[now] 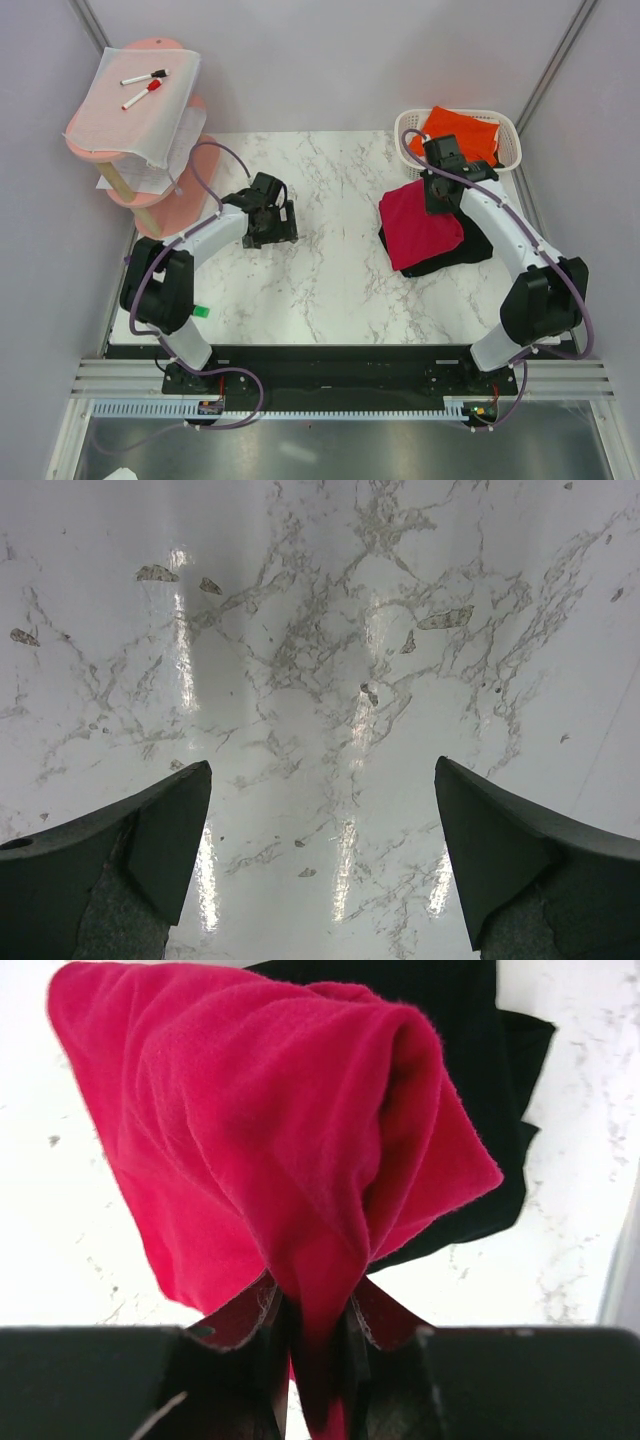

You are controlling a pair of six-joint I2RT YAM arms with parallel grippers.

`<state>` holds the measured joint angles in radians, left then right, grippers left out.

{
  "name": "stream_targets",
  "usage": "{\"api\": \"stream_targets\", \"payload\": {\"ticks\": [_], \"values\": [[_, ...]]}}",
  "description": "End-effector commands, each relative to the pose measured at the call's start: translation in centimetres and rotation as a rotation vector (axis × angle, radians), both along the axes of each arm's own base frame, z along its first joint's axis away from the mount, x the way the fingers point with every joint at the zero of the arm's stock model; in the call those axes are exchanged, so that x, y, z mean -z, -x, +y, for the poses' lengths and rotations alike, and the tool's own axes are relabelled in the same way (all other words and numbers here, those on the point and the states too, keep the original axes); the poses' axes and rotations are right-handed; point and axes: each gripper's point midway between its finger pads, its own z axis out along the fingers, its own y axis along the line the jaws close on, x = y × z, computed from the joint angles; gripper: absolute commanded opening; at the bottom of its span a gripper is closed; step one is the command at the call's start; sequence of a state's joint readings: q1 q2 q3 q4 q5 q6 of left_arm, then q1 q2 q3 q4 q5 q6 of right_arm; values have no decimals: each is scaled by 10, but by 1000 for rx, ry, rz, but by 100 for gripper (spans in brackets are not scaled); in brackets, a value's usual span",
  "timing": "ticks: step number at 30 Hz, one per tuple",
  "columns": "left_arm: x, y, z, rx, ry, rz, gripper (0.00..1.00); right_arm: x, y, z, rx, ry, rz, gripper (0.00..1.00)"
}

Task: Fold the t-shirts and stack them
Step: Put the neatly folded tshirt into the corner of the board with the right arm

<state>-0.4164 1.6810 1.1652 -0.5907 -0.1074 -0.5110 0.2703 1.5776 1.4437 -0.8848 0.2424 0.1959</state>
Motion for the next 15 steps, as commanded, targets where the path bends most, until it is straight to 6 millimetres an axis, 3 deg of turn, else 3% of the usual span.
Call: {"api": "stream_targets", "payload": {"ticks": [1,15], "values": [[-9,-11,-6,32,8,-29,100,-16,-13,-33,94,166,-42,27],[-1,-9,-7,37,7,-8,100,41,-23,-77,211,493,90,28]]}}
